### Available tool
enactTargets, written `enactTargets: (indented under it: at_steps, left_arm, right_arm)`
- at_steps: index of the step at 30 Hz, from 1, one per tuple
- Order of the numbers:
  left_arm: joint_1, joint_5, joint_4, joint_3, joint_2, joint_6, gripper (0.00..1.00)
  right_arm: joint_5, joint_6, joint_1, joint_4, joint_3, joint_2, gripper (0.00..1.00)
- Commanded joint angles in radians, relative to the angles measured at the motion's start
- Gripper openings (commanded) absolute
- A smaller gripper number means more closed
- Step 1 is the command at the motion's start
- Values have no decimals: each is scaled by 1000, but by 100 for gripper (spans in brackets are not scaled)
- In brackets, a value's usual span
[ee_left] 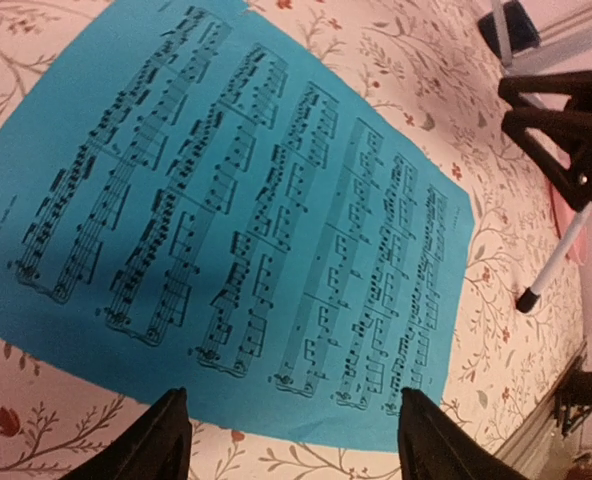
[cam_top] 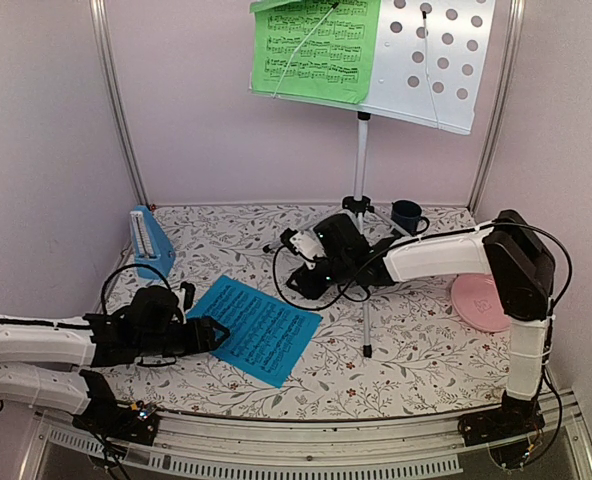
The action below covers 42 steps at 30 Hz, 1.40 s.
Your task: Set up the instrument practice props
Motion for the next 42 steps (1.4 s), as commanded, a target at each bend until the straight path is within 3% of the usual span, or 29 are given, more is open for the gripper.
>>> enactTargets:
  at_steps: [1,6,11,15,22,28,34,42]
  left_arm:
    - [2,-118,-81,-32,-50,-173,72]
    - [68,-88,-88,-17,-24,-150,75]
    - [190,11,19,-36,46,-101,75]
    - [216,13,102,-18,130,-62,74]
    - [256,55,206,116,350,65,73]
    - [299,142,247,244,473,207,71]
    - [323,152,189,268,357,281,72]
    - [320,98,99,45,132,48,74]
  right_arm:
    - [2,23,8,-40,21,53,44]
    - [-64,64,7,-55,18,103,45]
    - [-178,80,8,-64,-22,100,47]
    - [-276,86,8,-69,-79,59,49]
    - [-457,147,9,-41,-203,-30,54]
    - [-511,168,30,-63,-234,-97,59]
    - [-415,151,35,-80,-205,-204,65]
    - [-276,121,-38,-146,-86,-132,60]
